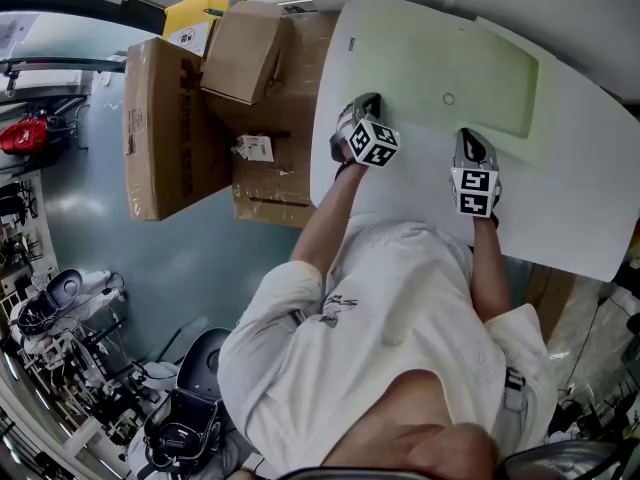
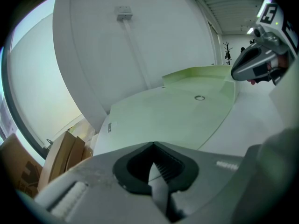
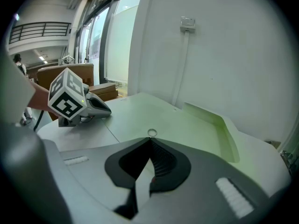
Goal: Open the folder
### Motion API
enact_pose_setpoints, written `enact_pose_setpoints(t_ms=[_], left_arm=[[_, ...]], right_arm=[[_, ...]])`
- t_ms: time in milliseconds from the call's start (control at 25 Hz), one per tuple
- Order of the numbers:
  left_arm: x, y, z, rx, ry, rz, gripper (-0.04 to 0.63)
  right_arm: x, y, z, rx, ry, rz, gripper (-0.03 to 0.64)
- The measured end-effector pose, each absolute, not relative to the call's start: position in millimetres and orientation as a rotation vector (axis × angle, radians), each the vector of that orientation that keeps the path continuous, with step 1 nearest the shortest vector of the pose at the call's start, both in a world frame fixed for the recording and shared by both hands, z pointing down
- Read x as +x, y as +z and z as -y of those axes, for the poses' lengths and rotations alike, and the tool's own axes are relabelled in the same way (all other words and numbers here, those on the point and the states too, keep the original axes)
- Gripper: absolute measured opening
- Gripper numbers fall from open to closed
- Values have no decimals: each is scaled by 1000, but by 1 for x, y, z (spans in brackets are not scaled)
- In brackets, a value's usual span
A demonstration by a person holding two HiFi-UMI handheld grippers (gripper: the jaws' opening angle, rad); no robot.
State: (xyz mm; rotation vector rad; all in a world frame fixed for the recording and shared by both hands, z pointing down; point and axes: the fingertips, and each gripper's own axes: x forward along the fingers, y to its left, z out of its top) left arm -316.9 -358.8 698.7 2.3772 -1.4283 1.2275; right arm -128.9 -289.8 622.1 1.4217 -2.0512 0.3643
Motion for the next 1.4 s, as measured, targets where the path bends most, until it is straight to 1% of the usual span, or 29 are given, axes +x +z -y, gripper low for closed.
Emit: enact_pose_setpoints(t_ms=[560, 1000, 1400], left_arm=[[-316, 700, 361, 2367, 1250, 1399, -2], [-321, 699, 360, 2301, 1154, 1432, 0], [-323, 668, 355, 2302, 1006, 1524, 0]], right_arm=[[-129, 622, 291, 1426, 352, 2055, 2], [-129, 626, 289, 1423, 396, 2059, 2], [-125, 623, 284, 1431, 386, 2049, 0]])
